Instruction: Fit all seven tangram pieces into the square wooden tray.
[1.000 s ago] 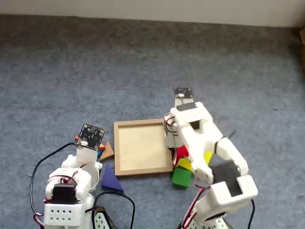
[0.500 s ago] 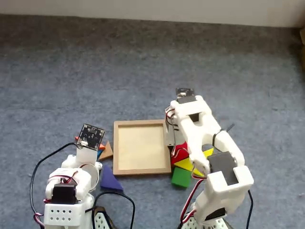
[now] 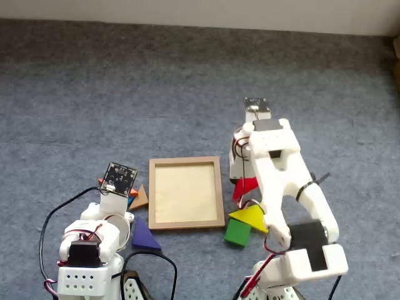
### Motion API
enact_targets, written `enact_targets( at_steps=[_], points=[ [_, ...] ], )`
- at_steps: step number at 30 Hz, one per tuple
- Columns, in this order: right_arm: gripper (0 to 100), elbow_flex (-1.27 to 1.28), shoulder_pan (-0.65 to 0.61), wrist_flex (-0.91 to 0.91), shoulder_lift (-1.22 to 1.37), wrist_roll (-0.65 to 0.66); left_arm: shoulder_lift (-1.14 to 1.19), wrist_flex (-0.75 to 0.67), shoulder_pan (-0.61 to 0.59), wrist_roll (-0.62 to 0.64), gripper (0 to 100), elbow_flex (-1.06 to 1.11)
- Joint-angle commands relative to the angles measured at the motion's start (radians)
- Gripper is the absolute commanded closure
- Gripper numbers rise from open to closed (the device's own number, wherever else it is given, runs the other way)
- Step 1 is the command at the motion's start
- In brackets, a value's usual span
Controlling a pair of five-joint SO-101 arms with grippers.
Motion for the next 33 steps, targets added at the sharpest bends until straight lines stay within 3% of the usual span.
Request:
enact_targets(
  at_steps=[1,6,11,15,23,29,33],
  points=[
    [88.6,0.001,0.013,0.007,-0.104,0.063,-0.031,0.005,-0.008,-0.008,99,0.021],
    [88.6,-0.008,-0.031,0.102,-0.163,0.077,-0.031,0.005,-0.008,-0.008,99,0.021],
    [88.6,-0.019,-0.211,0.111,-0.196,0.066,-0.031,0.005,-0.008,-0.008,99,0.021],
    [88.6,-0.039,-0.309,0.097,-0.150,-0.044,-0.031,0.005,-0.008,-0.008,99,0.021],
    [87.2,-0.050,-0.182,0.097,-0.133,-0.049,-0.031,0.005,-0.008,-0.008,99,0.021],
    [66.7,-0.048,-0.104,0.090,-0.050,-0.048,-0.031,0.005,-0.008,-0.008,99,0.021],
    [62.0,-0.050,-0.101,0.044,0.019,0.009,-0.031,0.005,-0.008,-0.008,99,0.021]
  ],
)
